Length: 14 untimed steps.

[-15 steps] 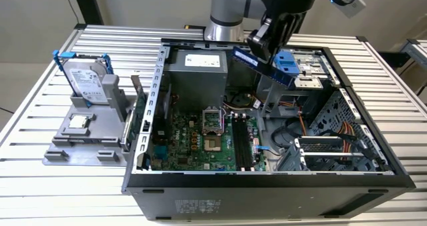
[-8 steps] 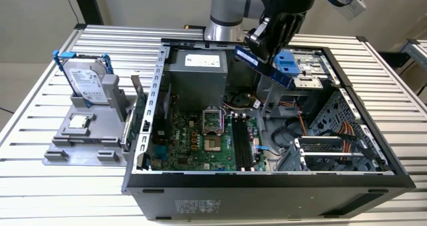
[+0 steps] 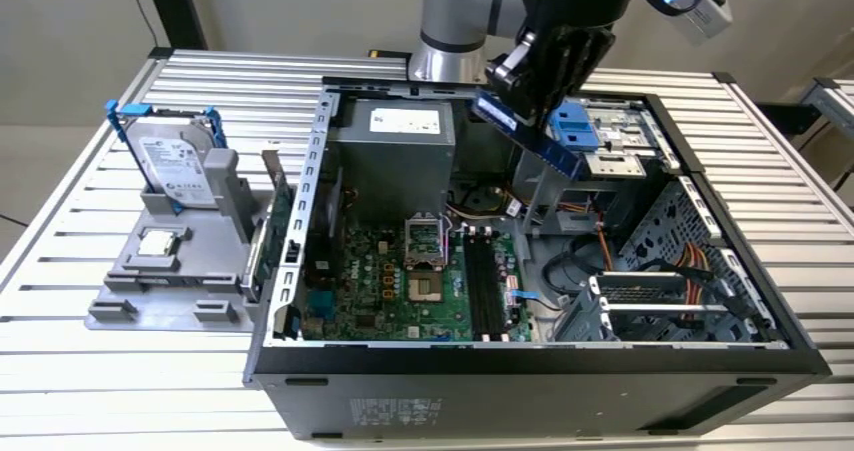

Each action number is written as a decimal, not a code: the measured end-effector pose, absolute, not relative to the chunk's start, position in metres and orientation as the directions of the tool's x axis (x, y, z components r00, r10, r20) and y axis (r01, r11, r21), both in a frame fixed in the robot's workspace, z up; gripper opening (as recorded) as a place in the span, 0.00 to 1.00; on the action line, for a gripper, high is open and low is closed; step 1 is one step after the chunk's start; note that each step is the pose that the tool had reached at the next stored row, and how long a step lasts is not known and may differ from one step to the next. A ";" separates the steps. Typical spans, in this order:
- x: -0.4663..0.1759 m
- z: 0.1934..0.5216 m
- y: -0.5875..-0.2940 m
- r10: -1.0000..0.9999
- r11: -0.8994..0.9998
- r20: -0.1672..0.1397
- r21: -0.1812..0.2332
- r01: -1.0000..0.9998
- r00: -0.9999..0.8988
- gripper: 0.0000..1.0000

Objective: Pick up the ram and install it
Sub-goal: 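Insert the ram into the slot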

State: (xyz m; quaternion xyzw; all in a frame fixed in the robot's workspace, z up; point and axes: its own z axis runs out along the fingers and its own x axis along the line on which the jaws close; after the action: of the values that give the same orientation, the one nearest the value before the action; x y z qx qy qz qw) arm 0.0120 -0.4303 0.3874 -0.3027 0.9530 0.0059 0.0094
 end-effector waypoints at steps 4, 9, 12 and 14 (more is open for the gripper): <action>0.012 0.387 -0.430 -0.538 0.843 -0.022 0.006 -0.538 -0.843 0.00; 0.012 0.387 -0.430 -0.488 0.873 -0.022 0.006 -0.488 -0.873 0.00; 0.012 0.387 -0.430 -0.456 0.890 -0.022 0.006 -0.456 -0.890 0.00; 0.012 0.387 -0.430 -0.435 0.900 -0.022 0.006 -0.435 -0.900 0.00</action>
State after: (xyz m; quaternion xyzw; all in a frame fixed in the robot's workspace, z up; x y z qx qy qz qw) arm 0.0120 -0.4303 0.3874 -0.2232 0.9747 0.0051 0.0099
